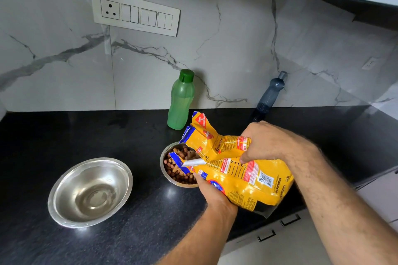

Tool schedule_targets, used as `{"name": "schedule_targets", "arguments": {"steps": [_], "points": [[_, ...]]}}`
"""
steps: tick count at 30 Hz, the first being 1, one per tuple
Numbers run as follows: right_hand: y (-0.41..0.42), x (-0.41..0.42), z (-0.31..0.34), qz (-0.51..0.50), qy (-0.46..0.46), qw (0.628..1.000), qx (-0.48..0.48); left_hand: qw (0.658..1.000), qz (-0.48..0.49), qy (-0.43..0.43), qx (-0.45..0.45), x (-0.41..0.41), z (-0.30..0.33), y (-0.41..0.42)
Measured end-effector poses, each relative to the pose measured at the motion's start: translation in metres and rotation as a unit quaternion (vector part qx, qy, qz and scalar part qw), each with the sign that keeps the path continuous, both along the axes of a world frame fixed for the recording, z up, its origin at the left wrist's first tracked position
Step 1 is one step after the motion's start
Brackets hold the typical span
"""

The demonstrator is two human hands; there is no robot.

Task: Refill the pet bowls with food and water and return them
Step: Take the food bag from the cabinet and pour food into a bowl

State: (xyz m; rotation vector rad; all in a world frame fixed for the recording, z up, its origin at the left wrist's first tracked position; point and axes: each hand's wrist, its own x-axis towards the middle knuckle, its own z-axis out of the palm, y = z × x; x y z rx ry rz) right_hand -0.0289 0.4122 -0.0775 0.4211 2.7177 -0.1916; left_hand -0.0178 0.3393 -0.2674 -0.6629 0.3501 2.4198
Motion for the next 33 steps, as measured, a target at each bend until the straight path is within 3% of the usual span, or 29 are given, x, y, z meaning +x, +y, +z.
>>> {"name": "schedule_targets", "arguments": {"steps": [18, 33], "points": [[0.008, 0.012, -0.007, 0.003, -0.003, 1.0, 0.008, 0.999, 0.004, 0.038, 0.002, 0.013, -0.004, 0.008], [0.01, 0.01, -0.006, 0.005, 0.023, 1.0, 0.01, 1.0, -0.012, 0.007, -0.021, 0.0, -0.004, 0.008]]}}
